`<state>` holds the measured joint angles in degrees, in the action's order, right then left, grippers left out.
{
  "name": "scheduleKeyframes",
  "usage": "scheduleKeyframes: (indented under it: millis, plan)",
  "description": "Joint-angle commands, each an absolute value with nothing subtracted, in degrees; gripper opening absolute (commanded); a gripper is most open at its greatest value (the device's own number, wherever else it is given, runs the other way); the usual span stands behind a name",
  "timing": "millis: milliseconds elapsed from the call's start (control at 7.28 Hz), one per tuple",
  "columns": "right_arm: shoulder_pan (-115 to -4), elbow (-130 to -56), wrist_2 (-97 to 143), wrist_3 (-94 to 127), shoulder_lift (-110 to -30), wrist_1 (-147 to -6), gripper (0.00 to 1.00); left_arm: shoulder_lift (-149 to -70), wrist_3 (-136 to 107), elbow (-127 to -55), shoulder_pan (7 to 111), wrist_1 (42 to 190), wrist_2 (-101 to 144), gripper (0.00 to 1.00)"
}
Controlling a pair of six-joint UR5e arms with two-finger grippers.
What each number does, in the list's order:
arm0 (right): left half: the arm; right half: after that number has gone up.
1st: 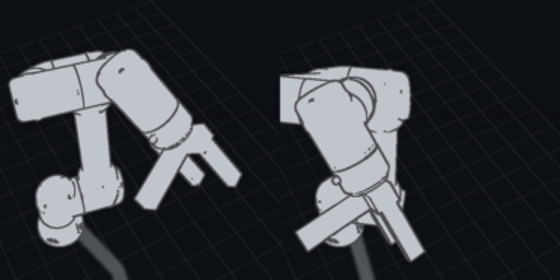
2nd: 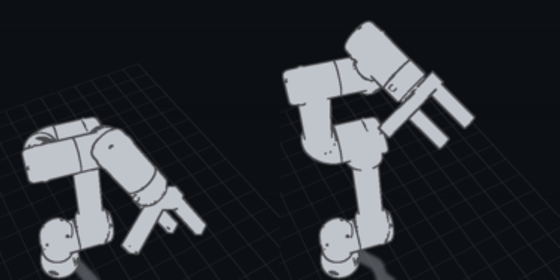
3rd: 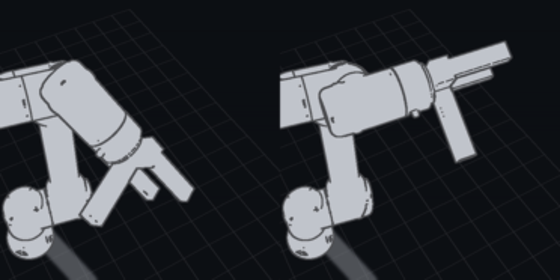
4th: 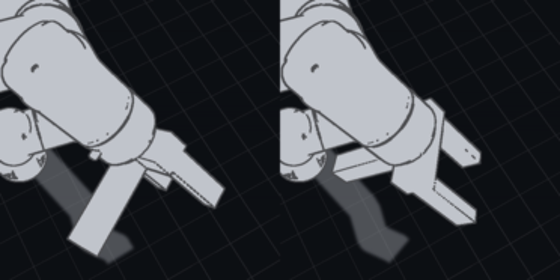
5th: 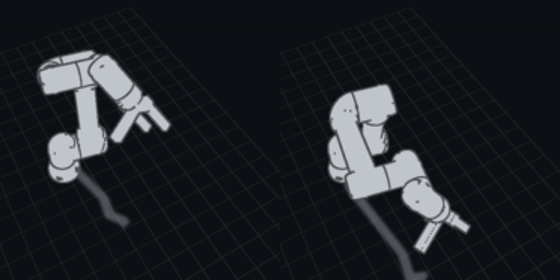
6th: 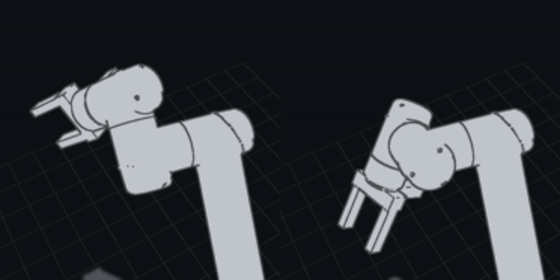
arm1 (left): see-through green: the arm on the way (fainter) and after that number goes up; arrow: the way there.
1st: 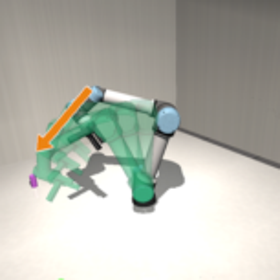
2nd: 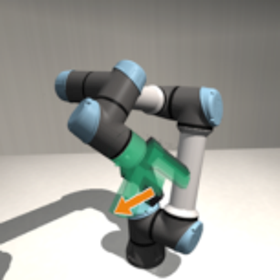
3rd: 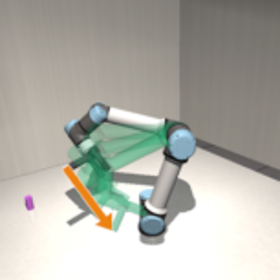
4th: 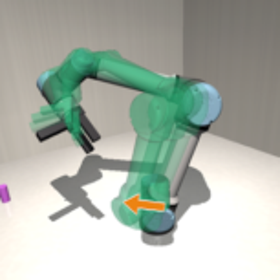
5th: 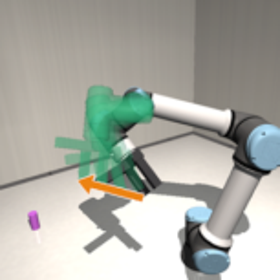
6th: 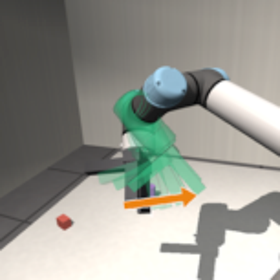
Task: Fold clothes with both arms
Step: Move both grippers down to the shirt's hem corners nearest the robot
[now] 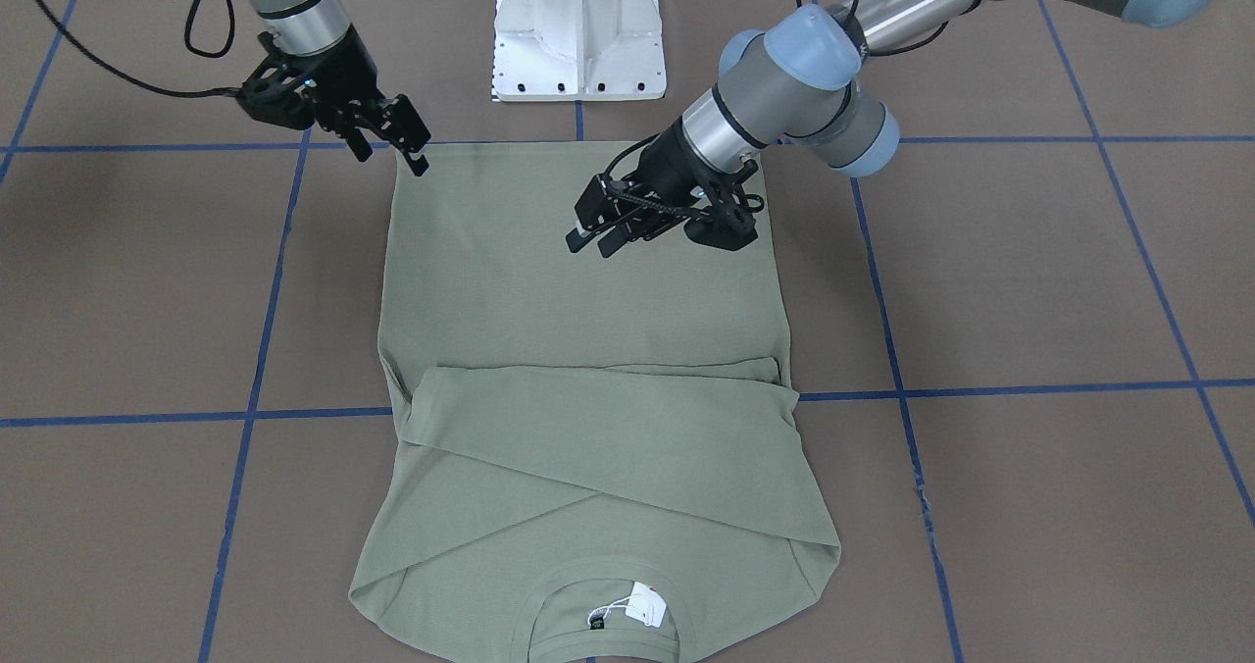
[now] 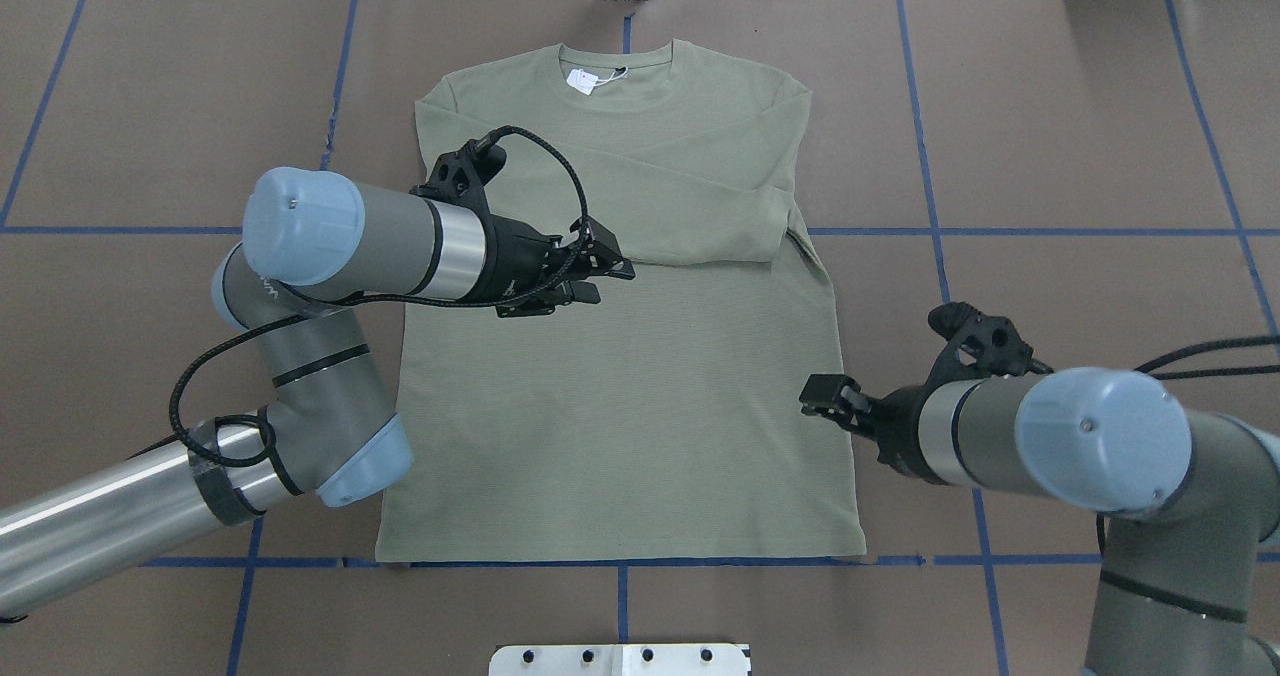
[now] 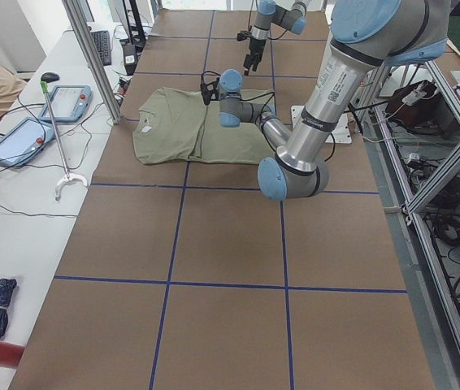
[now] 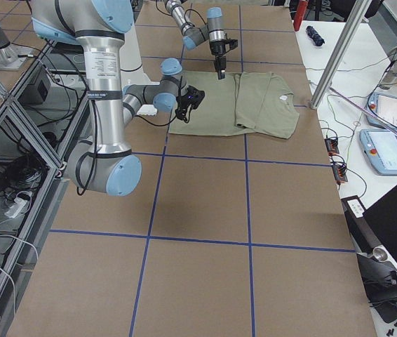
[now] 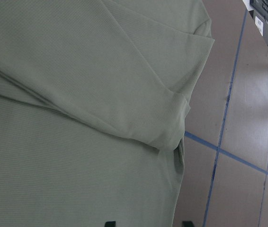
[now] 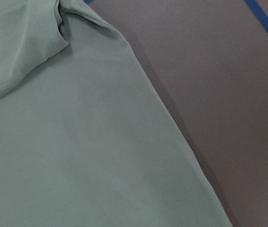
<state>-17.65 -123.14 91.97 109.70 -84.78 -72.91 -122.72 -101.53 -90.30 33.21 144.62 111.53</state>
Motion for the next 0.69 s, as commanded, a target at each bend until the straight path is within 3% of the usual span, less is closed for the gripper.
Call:
scheduleKeyframes:
  millis: [0,275,550]
  plan:
    - [-9.78,-123.05,86.50,116.97,-84.81,-80.03,0.95,-120.06,-101.07,-93.33,33.31,144.67,111.80,0.56]
    - [-7.83,-119.56,85.96,120.74,-84.55,-79.98,0.89,-119.36,-101.07,-94.04,33.31,144.75,111.71,0.57]
    - [-8.00,-119.44,86.04,121.63,-85.08,-79.72,0.88,-119.36,-101.07,-94.04,33.31,144.76,111.71,0.57]
